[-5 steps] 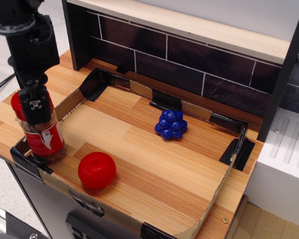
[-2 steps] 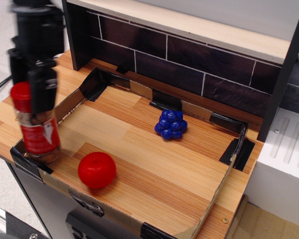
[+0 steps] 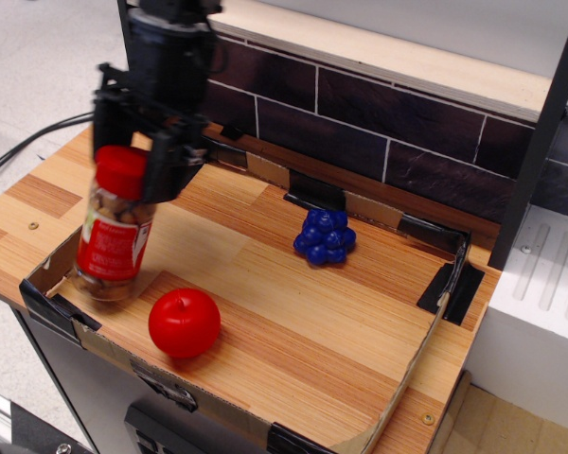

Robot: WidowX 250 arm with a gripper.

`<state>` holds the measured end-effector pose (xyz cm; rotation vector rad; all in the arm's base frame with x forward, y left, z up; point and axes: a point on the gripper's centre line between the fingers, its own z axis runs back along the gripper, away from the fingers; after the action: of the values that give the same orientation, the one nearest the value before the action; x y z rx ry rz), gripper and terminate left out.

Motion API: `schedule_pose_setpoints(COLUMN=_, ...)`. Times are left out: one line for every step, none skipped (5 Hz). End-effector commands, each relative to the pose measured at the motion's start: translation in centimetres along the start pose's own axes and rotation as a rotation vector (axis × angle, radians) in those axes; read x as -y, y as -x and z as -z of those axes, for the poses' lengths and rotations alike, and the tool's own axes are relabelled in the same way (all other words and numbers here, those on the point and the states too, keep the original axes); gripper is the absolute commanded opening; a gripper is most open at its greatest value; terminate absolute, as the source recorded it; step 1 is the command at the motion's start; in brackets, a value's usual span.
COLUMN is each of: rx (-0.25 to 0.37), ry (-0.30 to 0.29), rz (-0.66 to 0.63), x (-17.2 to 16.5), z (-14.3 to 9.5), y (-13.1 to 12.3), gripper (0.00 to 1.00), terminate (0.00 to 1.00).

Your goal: Topple basil bottle

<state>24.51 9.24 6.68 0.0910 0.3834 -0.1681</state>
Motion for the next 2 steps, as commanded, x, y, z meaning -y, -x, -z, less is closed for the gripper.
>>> schedule_pose_setpoints(rx=0.137, ry=-0.022, rz=-0.020, x=0.3, z=1.4, y=-4.2, gripper=0.00, terminate=0.00)
schedule_pose_setpoints(rx=0.299, ry=0.001, rz=-0.039, x=-0.1, z=1.3, y=-5.7, gripper=0.00, terminate=0.00)
